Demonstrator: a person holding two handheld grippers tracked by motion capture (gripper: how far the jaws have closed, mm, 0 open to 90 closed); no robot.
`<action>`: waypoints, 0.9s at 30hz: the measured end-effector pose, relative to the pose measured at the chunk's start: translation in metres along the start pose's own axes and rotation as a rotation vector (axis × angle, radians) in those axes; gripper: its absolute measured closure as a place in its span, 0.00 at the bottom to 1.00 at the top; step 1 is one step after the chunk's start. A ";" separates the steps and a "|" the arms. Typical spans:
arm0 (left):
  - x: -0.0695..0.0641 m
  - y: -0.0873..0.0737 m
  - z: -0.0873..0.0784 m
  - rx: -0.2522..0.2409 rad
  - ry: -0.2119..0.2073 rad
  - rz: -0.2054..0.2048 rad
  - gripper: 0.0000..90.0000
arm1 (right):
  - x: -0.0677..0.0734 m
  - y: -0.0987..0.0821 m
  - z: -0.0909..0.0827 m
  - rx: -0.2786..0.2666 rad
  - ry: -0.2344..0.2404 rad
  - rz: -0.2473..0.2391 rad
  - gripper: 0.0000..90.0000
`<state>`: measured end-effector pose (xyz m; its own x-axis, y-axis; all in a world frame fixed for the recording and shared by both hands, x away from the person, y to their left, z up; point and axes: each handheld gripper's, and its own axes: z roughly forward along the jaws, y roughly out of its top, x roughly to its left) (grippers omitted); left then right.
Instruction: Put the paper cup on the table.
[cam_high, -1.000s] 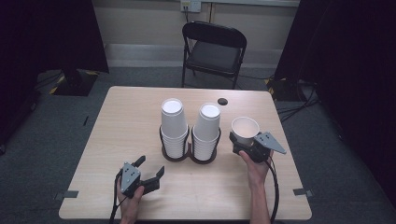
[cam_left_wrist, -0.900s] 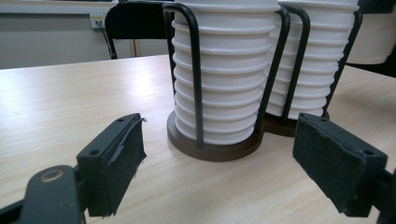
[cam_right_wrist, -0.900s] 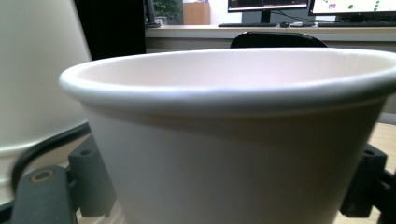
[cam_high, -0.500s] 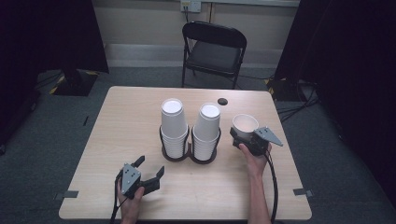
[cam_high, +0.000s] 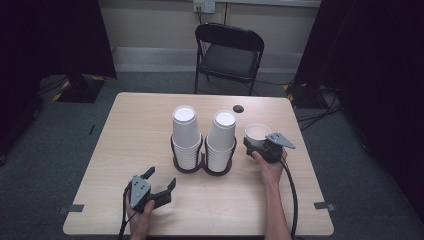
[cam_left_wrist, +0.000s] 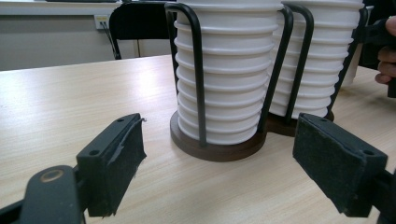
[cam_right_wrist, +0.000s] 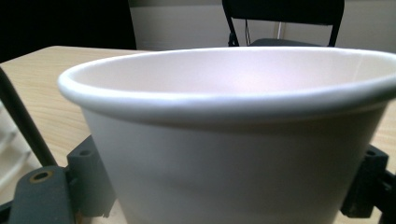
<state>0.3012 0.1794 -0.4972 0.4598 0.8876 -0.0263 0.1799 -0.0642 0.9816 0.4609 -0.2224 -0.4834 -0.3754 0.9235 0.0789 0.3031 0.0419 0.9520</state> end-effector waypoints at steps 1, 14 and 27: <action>0.001 0.000 -0.001 -0.003 0.004 0.004 0.18 | 0.000 -0.001 0.000 0.007 0.000 0.006 0.15; 0.001 0.000 -0.001 -0.009 -0.006 0.000 0.18 | -0.004 -0.005 -0.009 0.101 -0.010 -0.008 0.15; 0.000 0.000 -0.001 -0.010 -0.009 0.004 0.19 | -0.007 -0.010 -0.015 0.175 -0.018 0.025 0.17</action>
<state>0.3003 0.1799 -0.4974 0.4681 0.8834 -0.0241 0.1698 -0.0631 0.9835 0.4473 -0.2345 -0.4893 -0.3504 0.9318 0.0945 0.4606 0.0836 0.8837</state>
